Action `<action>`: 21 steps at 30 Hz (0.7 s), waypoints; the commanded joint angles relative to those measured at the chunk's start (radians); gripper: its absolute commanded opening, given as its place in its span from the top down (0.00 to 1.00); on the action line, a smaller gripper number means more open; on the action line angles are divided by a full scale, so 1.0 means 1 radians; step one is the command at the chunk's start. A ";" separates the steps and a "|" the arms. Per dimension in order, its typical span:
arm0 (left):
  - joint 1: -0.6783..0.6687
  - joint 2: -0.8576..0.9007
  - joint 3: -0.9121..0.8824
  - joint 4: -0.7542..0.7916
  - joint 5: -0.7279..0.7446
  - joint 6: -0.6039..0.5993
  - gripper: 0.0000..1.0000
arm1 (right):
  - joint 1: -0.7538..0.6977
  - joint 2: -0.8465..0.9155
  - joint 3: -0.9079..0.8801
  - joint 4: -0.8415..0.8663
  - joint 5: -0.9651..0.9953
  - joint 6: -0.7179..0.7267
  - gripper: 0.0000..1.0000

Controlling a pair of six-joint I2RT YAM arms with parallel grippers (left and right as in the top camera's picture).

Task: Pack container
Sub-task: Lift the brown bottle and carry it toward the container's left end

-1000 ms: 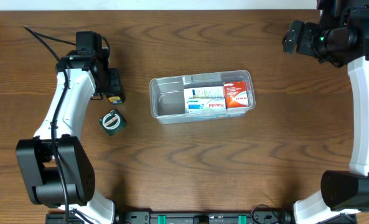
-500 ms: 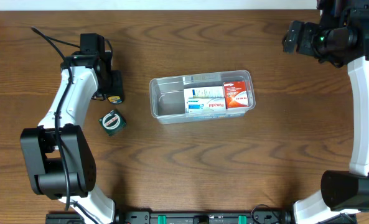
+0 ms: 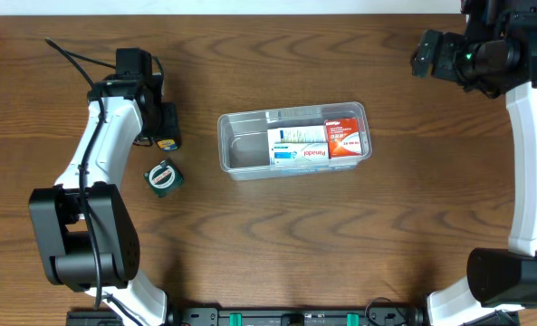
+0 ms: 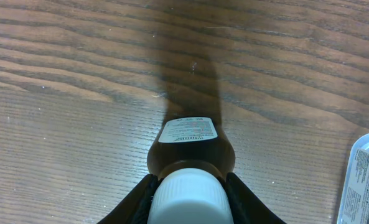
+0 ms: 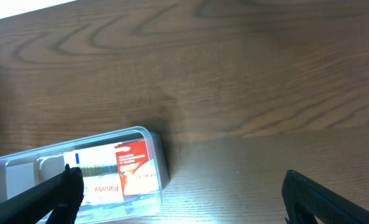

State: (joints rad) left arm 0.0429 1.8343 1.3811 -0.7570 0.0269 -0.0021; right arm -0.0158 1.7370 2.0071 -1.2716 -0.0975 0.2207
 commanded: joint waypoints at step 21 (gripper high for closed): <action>-0.148 -0.385 0.007 -0.193 0.006 -0.026 0.71 | -0.003 -0.003 0.005 -0.001 0.000 0.010 0.01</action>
State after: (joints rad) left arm -0.0517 1.5024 1.3808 -0.9443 0.0261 -0.0086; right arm -0.0158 1.7370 2.0071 -1.2716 -0.0975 0.2207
